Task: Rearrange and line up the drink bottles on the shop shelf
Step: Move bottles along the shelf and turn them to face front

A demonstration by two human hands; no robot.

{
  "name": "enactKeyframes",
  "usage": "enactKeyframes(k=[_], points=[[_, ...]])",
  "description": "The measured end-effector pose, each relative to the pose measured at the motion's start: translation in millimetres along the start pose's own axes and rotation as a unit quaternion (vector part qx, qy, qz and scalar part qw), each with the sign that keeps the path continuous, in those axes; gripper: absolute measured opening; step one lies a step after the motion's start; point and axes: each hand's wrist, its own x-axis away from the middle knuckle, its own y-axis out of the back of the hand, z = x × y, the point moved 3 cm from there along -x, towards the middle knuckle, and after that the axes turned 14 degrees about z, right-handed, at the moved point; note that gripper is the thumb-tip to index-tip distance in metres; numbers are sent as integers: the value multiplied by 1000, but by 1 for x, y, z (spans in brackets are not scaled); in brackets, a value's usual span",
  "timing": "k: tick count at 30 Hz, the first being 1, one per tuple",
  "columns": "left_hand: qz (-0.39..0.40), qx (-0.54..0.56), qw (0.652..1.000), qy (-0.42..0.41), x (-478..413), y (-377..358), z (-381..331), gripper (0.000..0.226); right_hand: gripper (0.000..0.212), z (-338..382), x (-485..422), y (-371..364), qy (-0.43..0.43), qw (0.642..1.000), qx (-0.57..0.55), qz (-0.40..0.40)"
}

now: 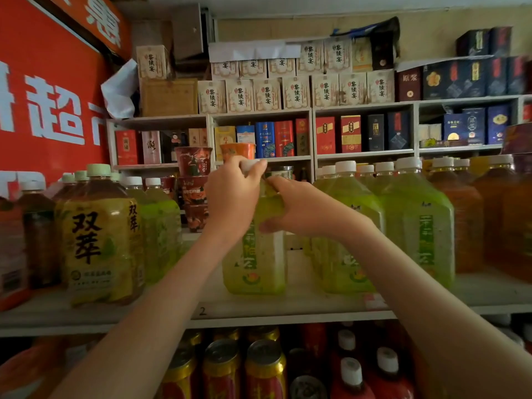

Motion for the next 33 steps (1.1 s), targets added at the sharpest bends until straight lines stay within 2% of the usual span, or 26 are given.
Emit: enactKeyframes(k=[3,6,9,13,16,20,22,24,26,29,33], points=[[24,-6,1000,4,-1,-15,-5,33,70,-2,6,9,-51,995,81,-22],[29,-3,1000,-12,-1,-26,-16,40,67,-7,9,15,-102,987,127,0],[35,9,999,-3,-1,-34,-24,37,54,-13,11,18,-127,982,137,10],[68,29,997,5,-1,-44,-23,36,56,-16,13,16,-130,981,144,9],[118,65,991,-3,-2,-37,-20,36,50,-18,13,12,-139,981,132,10],[186,43,982,-6,10,-19,-10,47,45,-3,9,7,-154,979,121,-61],[166,17,985,-31,21,2,2,43,54,19,5,2,-120,967,164,-152],[125,-33,990,-60,33,26,15,41,58,42,-1,-3,-62,963,149,-214],[65,-90,992,-63,42,60,37,42,48,68,-18,-13,12,979,62,-195],[-27,-159,986,-49,51,108,70,43,42,91,-55,-31,68,991,-34,-108],[-32,-258,966,4,55,147,117,61,45,103,-108,-58,79,990,-102,-55]])
